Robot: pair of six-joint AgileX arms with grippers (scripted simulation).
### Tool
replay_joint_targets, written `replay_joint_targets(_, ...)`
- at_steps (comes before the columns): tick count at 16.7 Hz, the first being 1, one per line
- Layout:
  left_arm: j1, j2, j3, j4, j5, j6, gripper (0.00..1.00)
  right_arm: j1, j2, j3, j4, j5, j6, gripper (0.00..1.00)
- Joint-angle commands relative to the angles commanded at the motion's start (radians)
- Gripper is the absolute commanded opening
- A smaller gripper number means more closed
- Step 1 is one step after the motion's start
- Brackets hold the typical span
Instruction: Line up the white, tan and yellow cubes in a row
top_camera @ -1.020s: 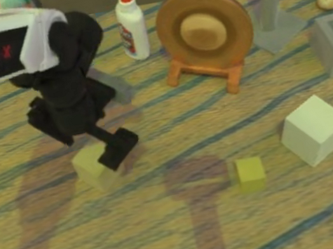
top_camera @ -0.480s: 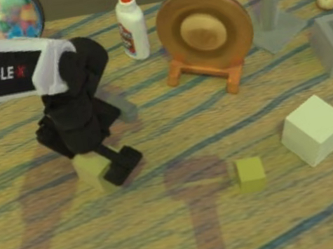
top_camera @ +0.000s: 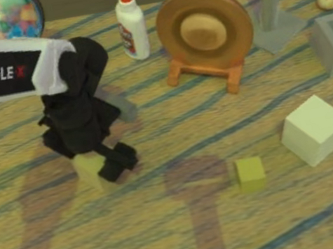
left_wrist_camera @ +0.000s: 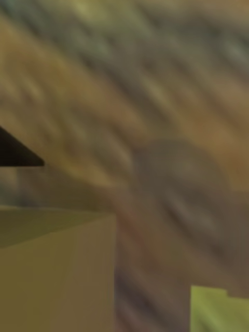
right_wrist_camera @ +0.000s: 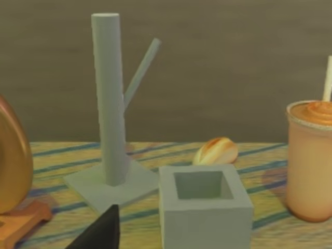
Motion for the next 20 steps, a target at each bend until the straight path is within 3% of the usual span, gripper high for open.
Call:
replay_joint_targets(5,0.0,0.0,0.0,0.0,0.0,0.0,0.02,0.0,0.0,0.0,0.0,0.0,0.0,1.0)
replay_joint_targets(6,0.0,0.0,0.0,0.0,0.0,0.0,0.0,0.0,0.0,0.0,0.0,0.0,0.0,1.0)
replay_joint_targets(15,-0.002,-0.023,0.008,-0.012,0.007,-0.002,0.0,0.0,0.0,0.0,0.0,0.0,0.0,1.0)
replay_joint_targets(20,0.007,-0.079,0.088,-0.15,0.008,-0.002,0.0,0.0,0.0,0.0,0.0,0.0,0.0,1.0)
